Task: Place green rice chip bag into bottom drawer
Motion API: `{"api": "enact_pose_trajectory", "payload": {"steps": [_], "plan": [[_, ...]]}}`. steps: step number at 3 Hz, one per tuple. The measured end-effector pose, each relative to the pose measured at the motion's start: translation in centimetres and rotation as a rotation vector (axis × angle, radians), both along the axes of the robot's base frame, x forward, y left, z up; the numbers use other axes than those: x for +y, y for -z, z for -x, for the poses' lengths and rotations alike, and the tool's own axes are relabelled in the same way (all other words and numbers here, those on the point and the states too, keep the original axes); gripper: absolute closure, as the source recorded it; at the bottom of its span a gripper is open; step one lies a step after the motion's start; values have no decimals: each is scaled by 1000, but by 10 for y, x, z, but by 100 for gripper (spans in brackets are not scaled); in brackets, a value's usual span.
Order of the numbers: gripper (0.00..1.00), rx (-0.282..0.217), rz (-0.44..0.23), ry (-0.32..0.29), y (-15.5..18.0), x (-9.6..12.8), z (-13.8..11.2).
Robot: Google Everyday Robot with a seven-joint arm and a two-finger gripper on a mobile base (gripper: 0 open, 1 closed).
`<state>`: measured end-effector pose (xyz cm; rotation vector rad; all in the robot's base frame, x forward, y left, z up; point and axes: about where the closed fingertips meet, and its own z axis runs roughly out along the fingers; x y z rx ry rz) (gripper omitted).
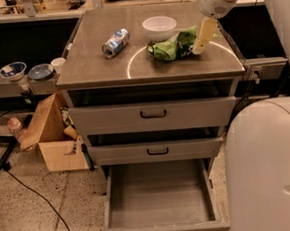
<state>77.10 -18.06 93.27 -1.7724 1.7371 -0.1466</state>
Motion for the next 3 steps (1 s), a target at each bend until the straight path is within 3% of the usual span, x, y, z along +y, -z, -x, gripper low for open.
{"api": "enact_pose_trajectory", "payload": {"steps": [3], "plan": [[0, 16, -33, -22, 44, 9, -26]]}}
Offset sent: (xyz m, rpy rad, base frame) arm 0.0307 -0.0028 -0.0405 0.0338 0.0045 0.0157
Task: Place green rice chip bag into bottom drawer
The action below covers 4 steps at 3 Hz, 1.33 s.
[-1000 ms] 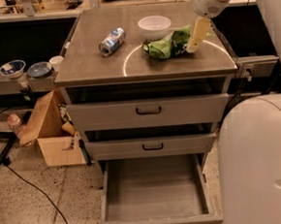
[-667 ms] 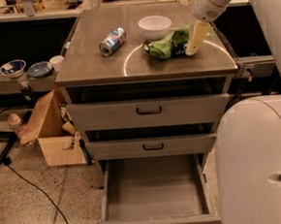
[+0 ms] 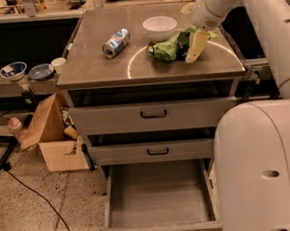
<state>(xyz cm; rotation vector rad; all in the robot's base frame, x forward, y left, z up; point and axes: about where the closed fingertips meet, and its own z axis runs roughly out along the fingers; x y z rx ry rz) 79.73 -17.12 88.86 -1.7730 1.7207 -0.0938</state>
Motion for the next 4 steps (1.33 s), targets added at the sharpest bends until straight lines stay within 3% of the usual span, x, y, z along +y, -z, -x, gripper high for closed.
{"api": "enact_pose_trajectory", "payload": {"steps": [1, 2, 3, 4], "plan": [[0, 28, -16, -10, 15, 8, -3], [12, 33, -18, -12, 18, 10, -3], [36, 33, -18, -12, 18, 10, -3], [67, 33, -18, -12, 18, 10, -4]]}}
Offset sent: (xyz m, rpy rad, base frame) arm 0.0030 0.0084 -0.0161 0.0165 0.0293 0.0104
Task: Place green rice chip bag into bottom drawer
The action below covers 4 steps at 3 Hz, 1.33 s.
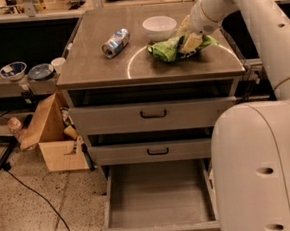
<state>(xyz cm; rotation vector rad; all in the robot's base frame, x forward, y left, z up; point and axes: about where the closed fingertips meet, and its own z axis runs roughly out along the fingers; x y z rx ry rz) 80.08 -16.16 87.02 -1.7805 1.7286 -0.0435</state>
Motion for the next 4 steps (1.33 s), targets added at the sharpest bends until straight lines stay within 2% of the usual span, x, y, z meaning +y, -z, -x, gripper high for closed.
{"api": "enact_pose_trajectory", "payload": {"steps": [1, 2, 3, 4], "plan": [[90, 0, 0, 0, 0, 0, 0], [100, 0, 0, 0, 0, 0, 0], [100, 1, -1, -7, 2, 2, 0], [100, -13, -12, -26, -11, 4, 3]]}}
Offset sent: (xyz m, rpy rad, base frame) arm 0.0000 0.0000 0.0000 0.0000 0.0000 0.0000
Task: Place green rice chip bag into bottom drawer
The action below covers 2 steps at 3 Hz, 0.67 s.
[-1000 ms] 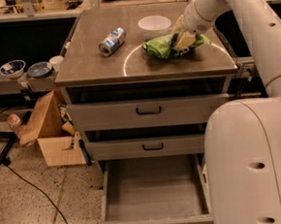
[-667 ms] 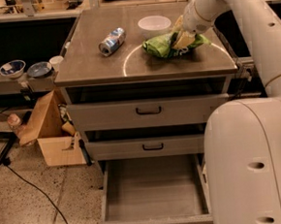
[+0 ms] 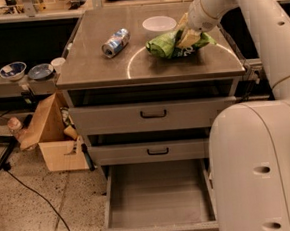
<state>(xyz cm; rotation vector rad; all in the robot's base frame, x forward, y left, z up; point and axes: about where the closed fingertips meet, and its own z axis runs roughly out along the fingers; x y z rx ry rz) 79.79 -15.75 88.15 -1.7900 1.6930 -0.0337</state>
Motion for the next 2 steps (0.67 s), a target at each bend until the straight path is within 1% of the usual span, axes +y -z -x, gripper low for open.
{"api": "enact_pose_trajectory", "payload": {"steps": [1, 2], "plan": [[100, -10, -23, -29, -17, 0, 9], [100, -15, -42, -80, -32, -3, 24]]}}
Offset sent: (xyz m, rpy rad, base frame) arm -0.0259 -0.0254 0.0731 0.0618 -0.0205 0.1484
